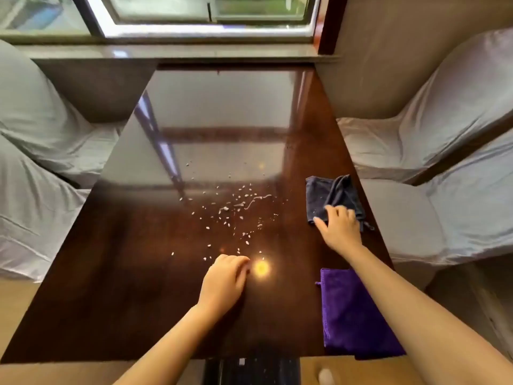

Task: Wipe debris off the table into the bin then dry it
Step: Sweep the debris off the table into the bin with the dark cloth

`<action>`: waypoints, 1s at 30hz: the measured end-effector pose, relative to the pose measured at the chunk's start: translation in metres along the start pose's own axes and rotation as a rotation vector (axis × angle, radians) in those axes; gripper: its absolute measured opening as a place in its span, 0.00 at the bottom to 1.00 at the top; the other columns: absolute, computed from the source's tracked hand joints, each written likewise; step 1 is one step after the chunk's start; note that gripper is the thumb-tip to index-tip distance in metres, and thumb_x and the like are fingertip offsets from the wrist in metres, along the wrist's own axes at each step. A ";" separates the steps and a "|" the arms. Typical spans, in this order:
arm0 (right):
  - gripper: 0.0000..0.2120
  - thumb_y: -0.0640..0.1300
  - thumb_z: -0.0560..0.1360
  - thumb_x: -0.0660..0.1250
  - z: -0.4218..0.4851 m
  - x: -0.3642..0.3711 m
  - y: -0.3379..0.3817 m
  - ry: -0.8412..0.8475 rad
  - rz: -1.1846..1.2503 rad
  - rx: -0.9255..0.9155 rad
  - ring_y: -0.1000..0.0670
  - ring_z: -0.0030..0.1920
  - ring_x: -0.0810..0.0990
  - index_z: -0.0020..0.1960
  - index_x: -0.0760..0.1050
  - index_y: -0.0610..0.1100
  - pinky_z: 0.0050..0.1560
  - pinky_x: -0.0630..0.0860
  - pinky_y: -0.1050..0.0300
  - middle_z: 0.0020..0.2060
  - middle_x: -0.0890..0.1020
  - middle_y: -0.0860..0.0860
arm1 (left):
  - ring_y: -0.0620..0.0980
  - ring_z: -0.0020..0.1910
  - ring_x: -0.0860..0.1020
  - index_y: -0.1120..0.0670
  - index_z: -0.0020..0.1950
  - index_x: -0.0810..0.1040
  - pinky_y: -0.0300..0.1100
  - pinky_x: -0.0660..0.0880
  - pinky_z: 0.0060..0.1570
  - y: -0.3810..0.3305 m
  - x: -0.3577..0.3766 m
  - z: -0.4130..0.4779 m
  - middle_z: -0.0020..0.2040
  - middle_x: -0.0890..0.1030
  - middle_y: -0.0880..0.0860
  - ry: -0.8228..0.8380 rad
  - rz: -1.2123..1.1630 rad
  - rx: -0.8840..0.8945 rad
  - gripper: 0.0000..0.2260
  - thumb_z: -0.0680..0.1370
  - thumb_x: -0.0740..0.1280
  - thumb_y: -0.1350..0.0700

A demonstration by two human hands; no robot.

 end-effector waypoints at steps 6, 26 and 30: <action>0.33 0.63 0.76 0.52 0.048 0.022 -0.024 -0.030 -0.121 0.039 0.37 0.73 0.50 0.74 0.52 0.47 0.72 0.48 0.39 0.74 0.55 0.38 | 0.54 0.69 0.67 0.49 0.68 0.70 0.51 0.58 0.67 0.025 0.040 -0.030 0.69 0.70 0.52 0.088 0.382 0.369 0.21 0.77 0.58 0.44; 0.29 0.60 0.74 0.58 0.048 0.082 0.099 -0.023 -0.018 -0.296 0.41 0.74 0.49 0.72 0.58 0.51 0.72 0.44 0.39 0.74 0.59 0.45 | 0.51 0.73 0.58 0.47 0.73 0.59 0.52 0.55 0.67 0.039 0.050 -0.036 0.74 0.62 0.50 0.213 0.448 0.324 0.26 0.78 0.52 0.39; 0.29 0.60 0.73 0.60 0.055 0.078 0.109 -0.099 0.006 -0.251 0.39 0.72 0.55 0.70 0.61 0.49 0.71 0.51 0.37 0.72 0.63 0.43 | 0.50 0.73 0.58 0.47 0.73 0.59 0.51 0.56 0.66 0.042 0.053 -0.035 0.73 0.63 0.50 0.218 0.439 0.333 0.26 0.77 0.52 0.38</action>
Point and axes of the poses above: each hand's wrist, its own z-axis towards the middle knuckle, its own x-axis out of the palm, y = z × x, the point moved 2 cm from there along z, towards the middle knuckle
